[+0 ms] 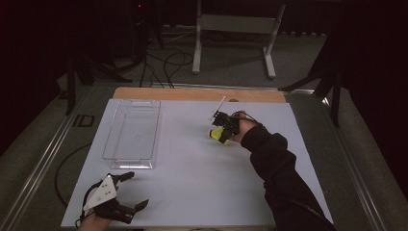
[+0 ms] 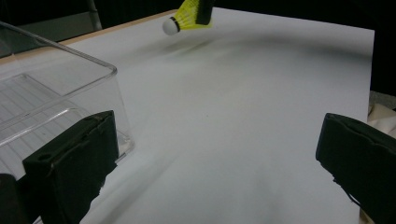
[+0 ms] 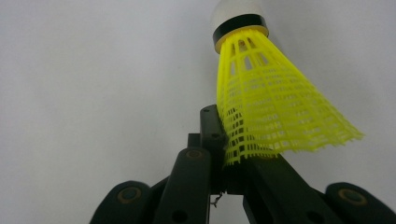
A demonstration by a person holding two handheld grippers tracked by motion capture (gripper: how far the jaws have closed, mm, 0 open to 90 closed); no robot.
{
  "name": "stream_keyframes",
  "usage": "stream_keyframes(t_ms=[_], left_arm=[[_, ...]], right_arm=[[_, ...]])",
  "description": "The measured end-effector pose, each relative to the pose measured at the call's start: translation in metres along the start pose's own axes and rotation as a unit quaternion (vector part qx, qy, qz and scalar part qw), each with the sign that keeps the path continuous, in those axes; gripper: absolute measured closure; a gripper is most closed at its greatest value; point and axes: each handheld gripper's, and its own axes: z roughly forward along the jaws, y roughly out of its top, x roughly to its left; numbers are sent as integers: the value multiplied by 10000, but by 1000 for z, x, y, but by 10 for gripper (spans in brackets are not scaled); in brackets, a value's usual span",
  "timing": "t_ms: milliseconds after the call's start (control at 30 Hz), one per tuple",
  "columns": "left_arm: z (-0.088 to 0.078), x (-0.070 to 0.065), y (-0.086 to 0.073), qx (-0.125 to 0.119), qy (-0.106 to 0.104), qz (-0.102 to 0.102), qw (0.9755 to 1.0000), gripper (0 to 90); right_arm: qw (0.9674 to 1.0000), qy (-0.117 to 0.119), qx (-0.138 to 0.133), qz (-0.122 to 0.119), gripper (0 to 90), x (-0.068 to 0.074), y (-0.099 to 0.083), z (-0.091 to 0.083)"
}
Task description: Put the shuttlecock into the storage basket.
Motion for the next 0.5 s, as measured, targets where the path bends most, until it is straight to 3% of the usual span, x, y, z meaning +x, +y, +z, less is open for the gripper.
stream_keyframes(t_ms=[233,500], left_arm=[[1,0,0,104,7,0,9999,0],[3,-2,2,177,-17,19,9998,0]], right_arm=[[9997,15,-92,-233,900,7,-18,-6],[9993,75,-156,-335,900,13,-32,-11]])
